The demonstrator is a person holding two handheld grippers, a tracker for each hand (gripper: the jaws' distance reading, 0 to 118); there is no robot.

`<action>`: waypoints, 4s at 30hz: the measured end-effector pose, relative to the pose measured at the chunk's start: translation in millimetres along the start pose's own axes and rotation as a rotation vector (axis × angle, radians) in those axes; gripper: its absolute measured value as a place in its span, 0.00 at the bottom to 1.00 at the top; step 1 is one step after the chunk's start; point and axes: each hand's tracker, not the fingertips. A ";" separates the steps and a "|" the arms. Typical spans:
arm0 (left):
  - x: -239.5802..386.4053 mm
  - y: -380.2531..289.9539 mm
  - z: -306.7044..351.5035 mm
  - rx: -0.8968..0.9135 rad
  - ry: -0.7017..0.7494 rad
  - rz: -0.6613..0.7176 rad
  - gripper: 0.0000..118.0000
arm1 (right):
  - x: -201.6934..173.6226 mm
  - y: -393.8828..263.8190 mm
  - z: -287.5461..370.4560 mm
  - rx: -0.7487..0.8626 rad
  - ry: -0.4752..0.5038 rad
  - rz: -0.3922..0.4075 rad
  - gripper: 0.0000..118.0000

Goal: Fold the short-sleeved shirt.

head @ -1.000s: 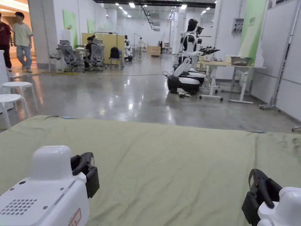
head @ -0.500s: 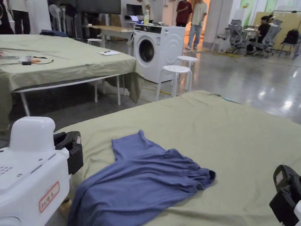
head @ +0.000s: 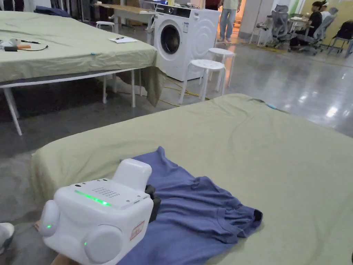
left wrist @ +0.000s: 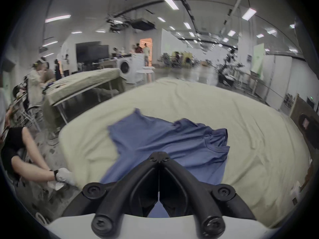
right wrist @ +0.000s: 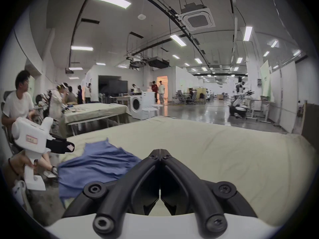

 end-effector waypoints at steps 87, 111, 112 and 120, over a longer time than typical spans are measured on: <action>395.1 -61.7 92.8 -0.505 -1.234 -0.054 0.00 | 181.1 -58.7 297.5 -0.060 -0.663 -0.325 0.02; 283.0 31.0 -115.2 -0.365 -0.545 -0.130 0.67 | 203.5 -62.1 239.2 -0.186 -0.676 -0.304 0.02; 286.6 26.8 -118.3 -0.388 -0.535 -0.150 0.67 | 204.2 -62.1 238.8 -0.191 -0.678 -0.301 0.02; 294.2 8.6 -107.8 -0.485 -0.489 -0.151 0.15 | 207.2 -64.5 231.8 -0.206 -0.668 -0.302 0.02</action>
